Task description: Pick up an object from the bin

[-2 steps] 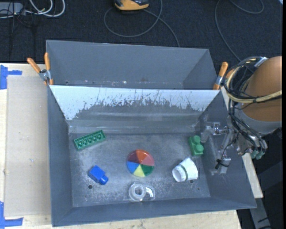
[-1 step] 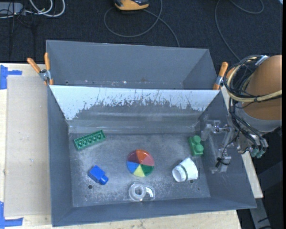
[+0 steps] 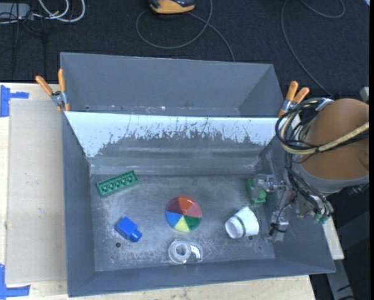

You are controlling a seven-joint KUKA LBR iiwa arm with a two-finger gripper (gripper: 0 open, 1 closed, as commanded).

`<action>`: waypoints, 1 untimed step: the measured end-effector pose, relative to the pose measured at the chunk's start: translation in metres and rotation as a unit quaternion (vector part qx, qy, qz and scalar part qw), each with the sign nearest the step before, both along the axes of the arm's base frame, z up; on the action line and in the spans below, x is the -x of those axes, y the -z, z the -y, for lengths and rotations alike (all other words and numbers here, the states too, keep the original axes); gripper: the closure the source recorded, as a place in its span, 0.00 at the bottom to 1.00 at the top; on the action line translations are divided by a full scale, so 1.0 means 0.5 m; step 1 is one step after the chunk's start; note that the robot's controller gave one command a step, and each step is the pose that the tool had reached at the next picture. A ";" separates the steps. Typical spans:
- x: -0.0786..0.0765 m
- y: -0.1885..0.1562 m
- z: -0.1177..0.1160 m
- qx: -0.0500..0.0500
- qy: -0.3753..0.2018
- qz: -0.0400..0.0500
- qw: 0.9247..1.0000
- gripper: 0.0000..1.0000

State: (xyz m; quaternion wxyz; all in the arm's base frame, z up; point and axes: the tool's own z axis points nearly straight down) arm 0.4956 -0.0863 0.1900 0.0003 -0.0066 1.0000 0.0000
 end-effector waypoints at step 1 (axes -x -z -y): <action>0.011 0.135 -0.050 0.000 -0.034 -0.001 0.999 0.00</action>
Offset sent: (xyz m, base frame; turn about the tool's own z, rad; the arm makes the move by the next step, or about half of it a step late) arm -0.0053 -0.0014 -0.1200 -0.2977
